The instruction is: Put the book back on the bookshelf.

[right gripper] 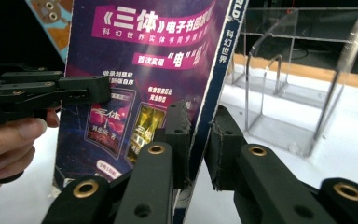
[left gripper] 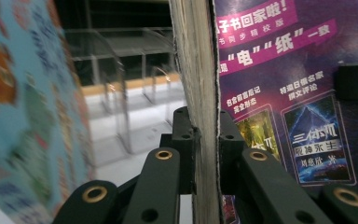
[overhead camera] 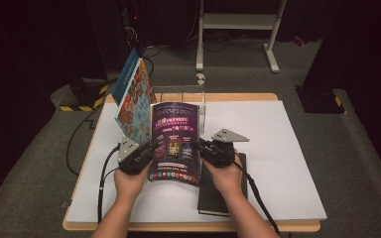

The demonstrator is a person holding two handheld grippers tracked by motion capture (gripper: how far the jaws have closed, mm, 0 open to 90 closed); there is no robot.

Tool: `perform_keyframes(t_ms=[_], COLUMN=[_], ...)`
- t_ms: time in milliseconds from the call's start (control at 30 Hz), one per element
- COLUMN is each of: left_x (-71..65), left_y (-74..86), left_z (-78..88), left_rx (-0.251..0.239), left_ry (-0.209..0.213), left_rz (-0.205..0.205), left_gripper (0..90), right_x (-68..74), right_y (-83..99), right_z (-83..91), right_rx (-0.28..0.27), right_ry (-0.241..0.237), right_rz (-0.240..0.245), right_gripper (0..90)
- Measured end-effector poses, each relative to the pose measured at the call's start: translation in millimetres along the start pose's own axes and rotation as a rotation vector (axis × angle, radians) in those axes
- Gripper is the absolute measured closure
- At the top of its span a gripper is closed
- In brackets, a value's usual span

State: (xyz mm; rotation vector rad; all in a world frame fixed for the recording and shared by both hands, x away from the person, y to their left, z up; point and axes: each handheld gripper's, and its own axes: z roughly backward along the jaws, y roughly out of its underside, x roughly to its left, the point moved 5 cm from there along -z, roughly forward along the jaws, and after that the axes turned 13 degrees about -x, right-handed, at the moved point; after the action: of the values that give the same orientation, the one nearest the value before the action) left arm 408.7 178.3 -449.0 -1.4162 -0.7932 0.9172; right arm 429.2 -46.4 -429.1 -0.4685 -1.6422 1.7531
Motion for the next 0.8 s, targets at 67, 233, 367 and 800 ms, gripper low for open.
perform_keyframes(t_ms=[67, 233, 367, 800], left_x=[0.5, -1.7, -5.2, -10.1], left_y=[3.6, 5.4, 5.7, 14.3], left_z=[0.0, 10.0, 20.9, 50.4], left_rx=[-0.005, -0.048, -0.065, -0.114], left_ry=[0.003, 0.012, 0.016, 0.053], left_rz=[-0.004, 0.01, 0.009, 0.023], left_gripper=[82.0, 79.3, 74.2, 54.1], right_x=[-1.3, 3.7, 13.3, 39.3], right_y=[2.9, 9.3, 12.8, 21.2], right_z=[-3.8, 5.2, 19.5, 45.7], right_rx=[-0.001, -0.014, -0.041, -0.057], right_ry=[0.001, -0.01, -0.022, -0.097], right_rz=[0.005, 0.03, 0.051, 0.093], right_gripper=[80.7, 81.1, 81.6, 62.7])
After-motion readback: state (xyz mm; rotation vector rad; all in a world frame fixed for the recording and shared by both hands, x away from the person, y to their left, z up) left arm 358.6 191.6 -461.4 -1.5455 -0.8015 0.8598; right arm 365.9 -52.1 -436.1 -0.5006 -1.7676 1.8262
